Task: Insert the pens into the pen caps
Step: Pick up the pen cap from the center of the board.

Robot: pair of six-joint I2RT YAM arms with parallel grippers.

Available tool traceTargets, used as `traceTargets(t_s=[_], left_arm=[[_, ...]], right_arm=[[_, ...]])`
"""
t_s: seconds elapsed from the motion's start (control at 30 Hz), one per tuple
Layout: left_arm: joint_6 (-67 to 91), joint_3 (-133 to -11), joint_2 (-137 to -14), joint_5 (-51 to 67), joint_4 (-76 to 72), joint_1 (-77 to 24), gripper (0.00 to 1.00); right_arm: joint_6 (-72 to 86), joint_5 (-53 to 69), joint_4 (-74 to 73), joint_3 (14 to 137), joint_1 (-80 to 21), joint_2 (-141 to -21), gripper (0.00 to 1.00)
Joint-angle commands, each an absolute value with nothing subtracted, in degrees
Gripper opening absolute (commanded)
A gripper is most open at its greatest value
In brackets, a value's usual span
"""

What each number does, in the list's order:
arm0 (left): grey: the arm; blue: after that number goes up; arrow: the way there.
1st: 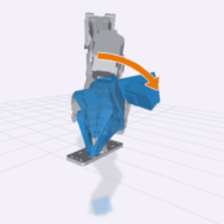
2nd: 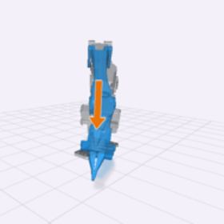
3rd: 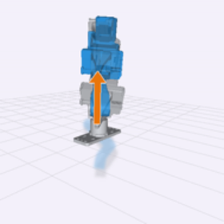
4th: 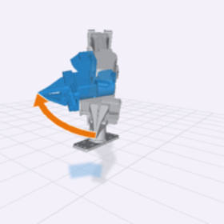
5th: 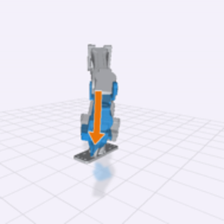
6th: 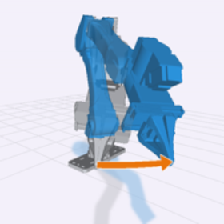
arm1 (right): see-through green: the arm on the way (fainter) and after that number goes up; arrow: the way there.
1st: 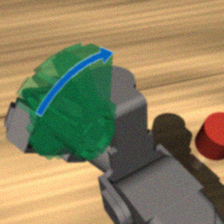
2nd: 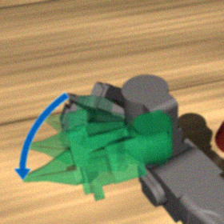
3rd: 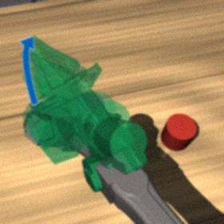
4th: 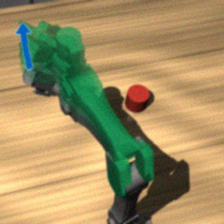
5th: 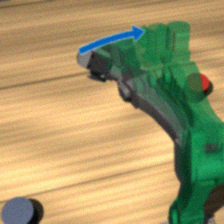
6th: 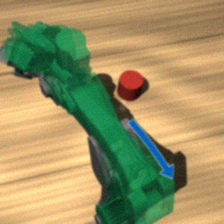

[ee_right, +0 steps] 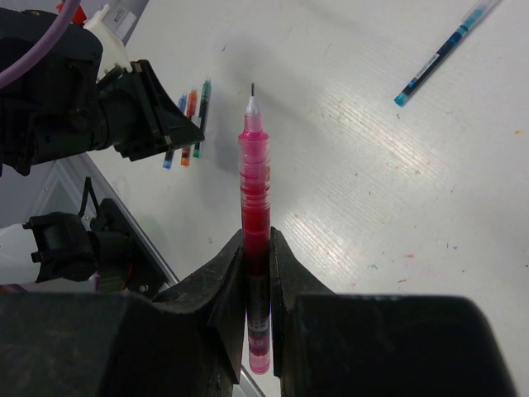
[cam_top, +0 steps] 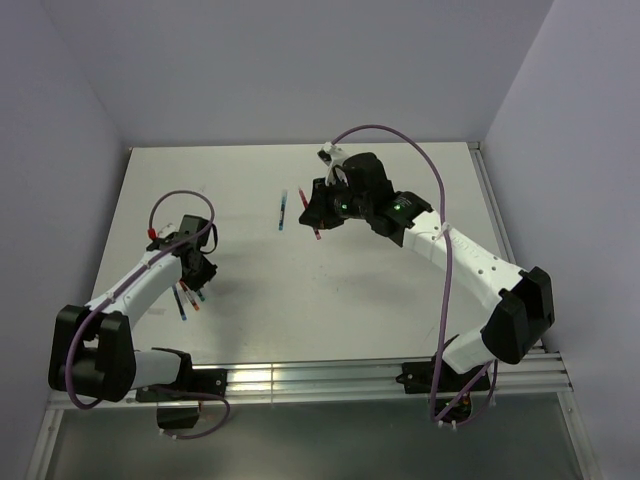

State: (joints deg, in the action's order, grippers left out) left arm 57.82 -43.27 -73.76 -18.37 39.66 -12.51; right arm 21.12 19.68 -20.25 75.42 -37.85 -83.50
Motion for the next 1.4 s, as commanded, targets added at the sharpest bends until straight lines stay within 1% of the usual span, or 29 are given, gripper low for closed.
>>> traceTargets(t_s=[0.0, 0.53, 1.03, 1.37], left_arm=[[57.4, -42.3, -73.7, -17.1, 38.1, -11.8, 0.29], [56.8, -39.7, -74.7, -15.8, 35.8, -9.9, 0.26], [56.1, -38.1, -75.5, -14.8, 34.3, -8.6, 0.26], [55.8, -38.0, -77.1, -13.6, 32.7, -8.6, 0.23]], right_arm=[[20.2, 19.4, -19.3, 75.8, -37.4, -83.6, 0.00], [20.2, 19.8, -19.3, 75.8, -37.4, -83.9, 0.00], [20.3, 20.1, -19.3, 75.8, -37.4, -84.3, 0.00], [20.3, 20.1, -19.4, 75.9, -37.4, -84.5, 0.00]])
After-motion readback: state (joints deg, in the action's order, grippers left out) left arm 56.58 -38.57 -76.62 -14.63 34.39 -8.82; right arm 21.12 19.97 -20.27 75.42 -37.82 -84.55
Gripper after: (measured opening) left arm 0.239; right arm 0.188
